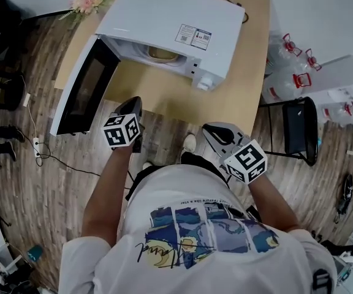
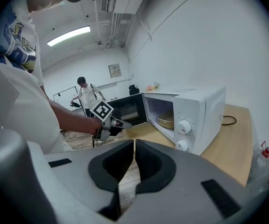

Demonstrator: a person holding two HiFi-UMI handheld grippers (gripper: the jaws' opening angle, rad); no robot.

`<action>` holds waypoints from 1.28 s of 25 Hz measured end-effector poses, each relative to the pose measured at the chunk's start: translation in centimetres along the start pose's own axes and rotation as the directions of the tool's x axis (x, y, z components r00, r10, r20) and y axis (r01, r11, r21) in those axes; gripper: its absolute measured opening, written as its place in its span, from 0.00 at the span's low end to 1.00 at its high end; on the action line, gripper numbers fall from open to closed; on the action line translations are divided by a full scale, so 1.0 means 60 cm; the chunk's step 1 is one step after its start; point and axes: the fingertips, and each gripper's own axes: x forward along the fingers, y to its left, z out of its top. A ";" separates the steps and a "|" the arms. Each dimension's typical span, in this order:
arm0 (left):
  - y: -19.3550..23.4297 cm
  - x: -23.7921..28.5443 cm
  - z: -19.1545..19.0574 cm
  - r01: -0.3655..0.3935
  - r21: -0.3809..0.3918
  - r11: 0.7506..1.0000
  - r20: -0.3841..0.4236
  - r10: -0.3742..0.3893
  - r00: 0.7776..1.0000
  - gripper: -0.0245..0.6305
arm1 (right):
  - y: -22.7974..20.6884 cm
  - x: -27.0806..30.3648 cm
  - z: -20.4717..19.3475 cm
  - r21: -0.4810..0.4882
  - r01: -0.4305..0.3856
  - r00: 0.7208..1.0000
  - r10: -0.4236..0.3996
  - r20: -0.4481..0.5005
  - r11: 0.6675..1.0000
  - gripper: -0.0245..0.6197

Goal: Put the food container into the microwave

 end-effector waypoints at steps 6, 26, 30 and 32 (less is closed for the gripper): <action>-0.003 -0.094 -0.014 0.159 -0.050 0.986 0.009 -0.159 0.987 0.05 | 0.061 0.034 0.020 -0.018 0.035 0.999 -0.035 0.014 0.999 0.06; -0.008 -0.417 -0.040 0.427 0.127 0.895 0.105 -0.440 0.892 0.05 | 0.307 0.096 0.013 -0.031 0.114 0.993 -0.113 0.025 0.993 0.05; 0.013 -0.458 -0.059 0.441 0.117 0.890 0.113 -0.453 0.884 0.05 | 0.360 0.112 0.008 -0.047 0.102 0.994 -0.100 0.032 0.994 0.05; 0.022 -0.478 -0.067 0.442 0.098 0.892 0.122 -0.451 0.884 0.05 | 0.385 0.117 0.005 -0.054 0.090 0.996 -0.089 0.031 0.994 0.05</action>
